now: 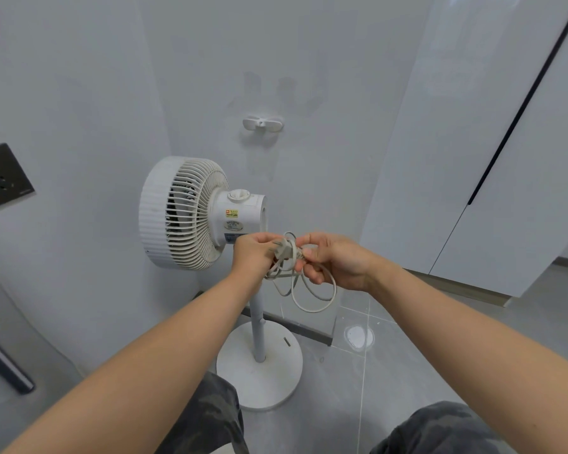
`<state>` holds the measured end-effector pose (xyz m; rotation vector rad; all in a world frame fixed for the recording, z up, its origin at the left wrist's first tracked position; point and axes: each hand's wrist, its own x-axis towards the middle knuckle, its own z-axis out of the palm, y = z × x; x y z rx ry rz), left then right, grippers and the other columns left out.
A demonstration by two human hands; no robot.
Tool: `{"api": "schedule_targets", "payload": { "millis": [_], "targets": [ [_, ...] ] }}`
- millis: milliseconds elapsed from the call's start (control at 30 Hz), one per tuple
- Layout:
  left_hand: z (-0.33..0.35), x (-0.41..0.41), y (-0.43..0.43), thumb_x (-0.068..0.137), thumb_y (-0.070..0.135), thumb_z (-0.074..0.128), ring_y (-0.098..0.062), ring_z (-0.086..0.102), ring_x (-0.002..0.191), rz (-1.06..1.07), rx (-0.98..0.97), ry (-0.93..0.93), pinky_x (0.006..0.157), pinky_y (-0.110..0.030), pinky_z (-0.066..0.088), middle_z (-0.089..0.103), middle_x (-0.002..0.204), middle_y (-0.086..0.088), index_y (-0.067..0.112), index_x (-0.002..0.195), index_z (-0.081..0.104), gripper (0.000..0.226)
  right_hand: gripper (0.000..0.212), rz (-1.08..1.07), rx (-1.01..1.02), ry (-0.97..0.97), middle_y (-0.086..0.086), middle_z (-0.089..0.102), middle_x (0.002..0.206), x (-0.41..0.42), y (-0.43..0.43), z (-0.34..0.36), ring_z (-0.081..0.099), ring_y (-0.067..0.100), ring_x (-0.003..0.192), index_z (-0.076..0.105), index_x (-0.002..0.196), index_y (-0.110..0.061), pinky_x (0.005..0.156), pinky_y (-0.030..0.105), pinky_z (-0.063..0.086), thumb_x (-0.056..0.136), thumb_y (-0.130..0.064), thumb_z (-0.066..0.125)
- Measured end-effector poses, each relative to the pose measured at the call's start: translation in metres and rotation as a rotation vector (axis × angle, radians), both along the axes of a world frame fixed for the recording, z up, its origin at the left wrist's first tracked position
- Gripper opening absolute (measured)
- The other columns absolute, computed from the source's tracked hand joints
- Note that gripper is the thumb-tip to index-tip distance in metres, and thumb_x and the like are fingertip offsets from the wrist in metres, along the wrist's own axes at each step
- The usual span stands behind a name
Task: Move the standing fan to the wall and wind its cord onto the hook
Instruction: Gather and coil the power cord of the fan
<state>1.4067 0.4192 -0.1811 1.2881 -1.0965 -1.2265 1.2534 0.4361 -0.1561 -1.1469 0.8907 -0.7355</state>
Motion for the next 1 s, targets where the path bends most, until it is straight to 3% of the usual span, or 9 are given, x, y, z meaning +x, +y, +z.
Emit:
{"api": "schedule_targets", "payload": {
  "millis": [67, 133, 233, 400, 500, 600, 800, 900, 1000],
  "targets": [
    [-0.002, -0.001, 0.001, 0.077, -0.003, 0.06, -0.021, 0.055, 0.052, 0.008, -0.004, -0.032, 0.057, -0.026, 0.046, 0.064, 0.059, -0.009, 0.012, 0.065, 0.068, 0.021, 0.04, 0.018, -0.012, -0.017, 0.007, 0.061, 0.06, -0.001, 0.0, -0.001, 0.039, 0.01, 0.034, 0.049, 0.119, -0.019, 0.037, 0.018, 0.034, 0.096, 0.008, 0.03],
    [-0.003, -0.003, 0.002, 0.079, 0.001, 0.061, -0.013, 0.052, 0.043, -0.001, -0.019, -0.093, 0.046, -0.017, 0.041, 0.062, 0.05, -0.003, 0.012, 0.061, 0.068, 0.022, 0.05, 0.06, -0.007, -0.033, 0.004, 0.053, 0.059, -0.001, 0.001, 0.0, 0.031, 0.007, 0.034, 0.053, 0.12, -0.024, 0.036, 0.016, 0.028, 0.095, 0.01, 0.026],
    [-0.003, -0.005, 0.002, 0.078, 0.004, 0.065, -0.004, 0.05, 0.037, -0.011, -0.033, -0.175, 0.038, -0.01, 0.036, 0.06, 0.045, 0.003, 0.013, 0.058, 0.067, 0.022, 0.046, 0.07, 0.045, -0.052, 0.003, 0.043, 0.061, 0.001, 0.001, 0.003, 0.029, 0.006, 0.036, 0.061, 0.108, -0.013, 0.038, 0.016, 0.022, 0.094, 0.008, 0.023],
    [-0.007, -0.003, -0.002, 0.076, 0.011, 0.072, -0.018, 0.052, 0.052, -0.027, -0.049, -0.205, 0.054, -0.023, 0.043, 0.061, 0.057, -0.007, 0.016, 0.058, 0.066, 0.019, 0.039, 0.092, 0.138, -0.117, 0.005, 0.038, 0.061, 0.002, 0.001, 0.007, 0.036, 0.011, 0.042, 0.067, 0.085, -0.004, 0.041, 0.02, 0.034, 0.089, -0.005, 0.029],
    [-0.008, 0.0, -0.007, 0.076, 0.01, 0.072, -0.018, 0.055, 0.055, -0.024, -0.037, -0.245, 0.064, -0.03, 0.048, 0.063, 0.059, -0.005, 0.02, 0.06, 0.065, 0.02, 0.014, 0.108, 0.041, -0.021, 0.003, 0.044, 0.059, 0.002, 0.0, 0.006, 0.04, 0.011, 0.045, 0.06, 0.078, -0.005, 0.045, 0.02, 0.039, 0.081, -0.002, 0.047],
    [-0.007, 0.002, -0.009, 0.082, 0.011, 0.066, -0.016, 0.053, 0.054, -0.071, -0.004, -0.265, 0.059, -0.029, 0.048, 0.062, 0.062, -0.003, 0.021, 0.065, 0.065, 0.019, 0.019, -0.014, -0.065, 0.146, 0.002, 0.055, 0.055, 0.001, -0.003, -0.001, 0.044, 0.01, 0.043, 0.058, 0.082, -0.005, 0.045, 0.02, 0.044, 0.083, 0.014, 0.055],
    [-0.004, 0.018, -0.009, 0.087, 0.014, 0.063, -0.006, 0.044, 0.048, -0.416, 0.143, -0.057, 0.042, -0.015, 0.039, 0.058, 0.06, 0.003, 0.009, 0.101, 0.068, 0.015, 0.004, -0.296, -0.348, 0.489, 0.001, 0.056, 0.066, -0.002, -0.006, -0.001, 0.048, 0.009, 0.058, 0.065, 0.083, -0.006, 0.055, 0.015, 0.041, 0.082, -0.006, 0.069],
    [-0.005, 0.014, -0.008, 0.085, 0.009, 0.065, -0.006, 0.045, 0.048, -0.413, 0.134, -0.106, 0.041, -0.014, 0.04, 0.059, 0.062, 0.001, 0.005, 0.103, 0.068, 0.019, 0.027, -0.457, -0.42, 0.532, 0.011, 0.053, 0.069, -0.003, -0.01, -0.005, 0.045, 0.017, 0.064, 0.065, 0.086, 0.011, 0.061, 0.024, 0.038, 0.08, -0.015, 0.072],
    [-0.008, 0.008, -0.006, 0.085, 0.009, 0.066, -0.004, 0.043, 0.035, -0.355, 0.103, -0.208, 0.038, -0.014, 0.039, 0.056, 0.06, -0.004, -0.001, 0.098, 0.069, 0.016, 0.025, -0.598, -0.445, 0.446, 0.007, 0.056, 0.069, 0.002, -0.011, -0.001, 0.048, 0.013, 0.063, 0.066, 0.088, 0.009, 0.061, 0.019, 0.038, 0.085, -0.016, 0.068]
  ]
}}
